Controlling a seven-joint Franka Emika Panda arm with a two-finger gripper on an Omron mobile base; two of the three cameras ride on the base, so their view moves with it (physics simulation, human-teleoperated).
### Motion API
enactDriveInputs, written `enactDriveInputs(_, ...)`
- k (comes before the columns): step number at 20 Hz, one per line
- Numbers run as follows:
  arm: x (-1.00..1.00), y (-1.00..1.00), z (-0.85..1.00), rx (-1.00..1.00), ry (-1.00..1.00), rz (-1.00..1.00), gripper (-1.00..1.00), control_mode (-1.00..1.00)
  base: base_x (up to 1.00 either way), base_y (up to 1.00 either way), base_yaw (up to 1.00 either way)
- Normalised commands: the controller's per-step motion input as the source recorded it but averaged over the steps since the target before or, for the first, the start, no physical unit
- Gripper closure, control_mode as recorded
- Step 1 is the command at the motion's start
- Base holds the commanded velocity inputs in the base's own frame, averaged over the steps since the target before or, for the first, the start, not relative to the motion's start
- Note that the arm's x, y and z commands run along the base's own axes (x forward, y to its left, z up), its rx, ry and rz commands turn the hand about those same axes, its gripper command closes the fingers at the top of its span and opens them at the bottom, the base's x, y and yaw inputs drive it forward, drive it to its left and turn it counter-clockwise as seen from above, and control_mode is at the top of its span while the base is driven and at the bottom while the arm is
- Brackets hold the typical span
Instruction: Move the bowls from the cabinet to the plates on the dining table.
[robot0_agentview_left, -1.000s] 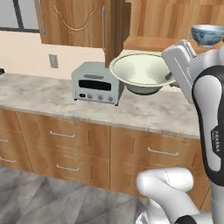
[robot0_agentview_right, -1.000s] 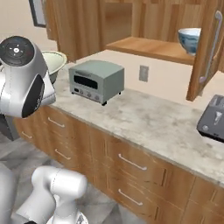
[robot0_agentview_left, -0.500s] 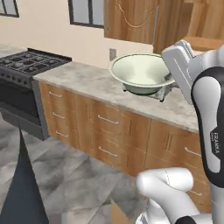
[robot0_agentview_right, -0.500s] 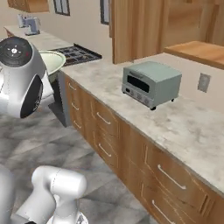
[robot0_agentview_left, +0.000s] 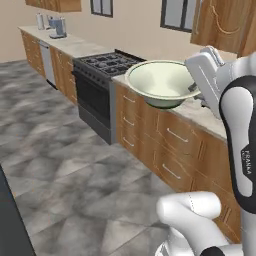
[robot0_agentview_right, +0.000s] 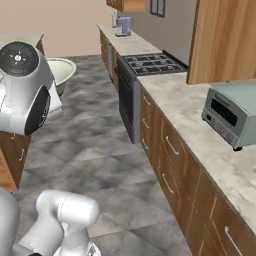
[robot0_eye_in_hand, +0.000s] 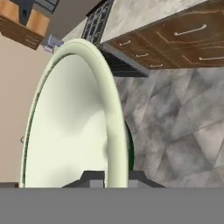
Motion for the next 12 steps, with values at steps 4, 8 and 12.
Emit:
enactDriveInputs(4, 0.0, 0.0, 0.0, 0.0, 0.0, 0.0, 1.0, 1.0, -0.08, 0.0, 0.59)
enactDriveInputs(8, 0.0, 0.0, 0.0, 0.0, 0.0, 0.0, 1.0, 1.0, 0.0, 0.0, 0.42)
enactDriveInputs(12, 0.0, 0.0, 0.0, 0.0, 0.0, 0.0, 1.0, 1.0, 0.65, 0.0, 0.04)
